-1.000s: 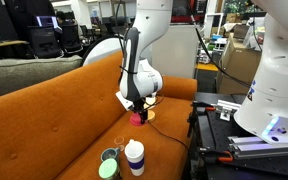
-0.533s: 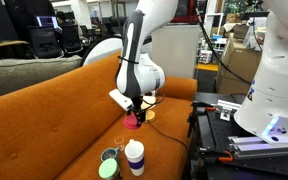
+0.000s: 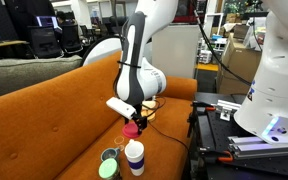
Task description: Cover the blue-white cup with the pink lid
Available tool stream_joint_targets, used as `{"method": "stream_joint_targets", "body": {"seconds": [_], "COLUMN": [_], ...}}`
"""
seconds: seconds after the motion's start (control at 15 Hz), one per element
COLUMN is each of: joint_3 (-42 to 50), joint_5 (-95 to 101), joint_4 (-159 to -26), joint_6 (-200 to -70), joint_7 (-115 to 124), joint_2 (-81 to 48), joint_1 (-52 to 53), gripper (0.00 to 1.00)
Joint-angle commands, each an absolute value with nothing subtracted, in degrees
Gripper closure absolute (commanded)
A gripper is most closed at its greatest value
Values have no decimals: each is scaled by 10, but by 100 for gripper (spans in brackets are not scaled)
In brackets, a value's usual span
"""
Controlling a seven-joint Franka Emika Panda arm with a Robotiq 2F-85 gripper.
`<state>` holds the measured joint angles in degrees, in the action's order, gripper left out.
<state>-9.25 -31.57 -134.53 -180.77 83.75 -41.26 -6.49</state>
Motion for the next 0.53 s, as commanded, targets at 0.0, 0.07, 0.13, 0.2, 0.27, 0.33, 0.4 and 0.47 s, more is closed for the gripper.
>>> {"method": "stream_joint_targets", "body": {"seconds": [0.0, 0.07, 0.13, 0.2, 0.27, 0.33, 0.4, 0.47], "joint_3": [-66, -58, -51, -40, -29, -24, -14, -10], "joint_5": [-300, -295, -291, -287, -284, -281, -278, -275], "joint_4": [-1325, -1320, -1314, -1309, -1301, -1295, -1288, -1282], "joint_6": [-1780, -1778, -1777, -1776, -1773, -1769, -1765, -1759], "joint_7": [828, 830, 831, 834, 838, 837, 839, 837], "joint_2": [-428, -433, -439, -445, -452, -458, -464, -469], "joint_1": [-26, -13, -1, 15, 31, 38, 51, 58], "gripper": [33, 33, 33, 33, 33, 33, 33, 33]}}
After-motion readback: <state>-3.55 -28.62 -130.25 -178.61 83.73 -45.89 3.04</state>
